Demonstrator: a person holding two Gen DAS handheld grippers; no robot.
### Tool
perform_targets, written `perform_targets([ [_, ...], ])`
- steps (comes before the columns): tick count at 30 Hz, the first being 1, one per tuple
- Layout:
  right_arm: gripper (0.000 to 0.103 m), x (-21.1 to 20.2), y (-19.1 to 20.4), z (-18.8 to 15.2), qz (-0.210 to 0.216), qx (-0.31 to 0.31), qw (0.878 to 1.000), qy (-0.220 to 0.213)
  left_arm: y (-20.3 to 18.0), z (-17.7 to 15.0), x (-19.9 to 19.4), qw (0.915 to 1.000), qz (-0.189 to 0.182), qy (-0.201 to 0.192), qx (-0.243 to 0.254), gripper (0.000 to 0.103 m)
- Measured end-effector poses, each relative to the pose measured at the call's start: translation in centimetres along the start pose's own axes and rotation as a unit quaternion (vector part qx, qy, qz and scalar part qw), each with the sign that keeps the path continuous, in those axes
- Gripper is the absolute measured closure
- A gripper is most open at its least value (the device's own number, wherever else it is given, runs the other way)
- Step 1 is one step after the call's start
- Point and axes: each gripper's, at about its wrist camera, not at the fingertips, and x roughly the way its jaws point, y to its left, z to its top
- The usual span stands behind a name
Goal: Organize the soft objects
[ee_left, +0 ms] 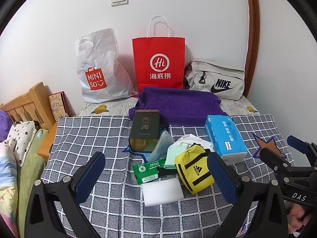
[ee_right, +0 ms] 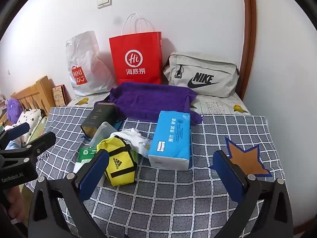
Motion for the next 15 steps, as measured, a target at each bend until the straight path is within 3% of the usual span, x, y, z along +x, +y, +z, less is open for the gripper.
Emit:
perform_targets([
  [15, 0.0, -0.22, -0.14, 0.12, 0.002, 0.0, 1.0, 0.002, 0.17, -0.25, -0.11, 1.0, 0.002, 0.0, 0.001, 0.0],
])
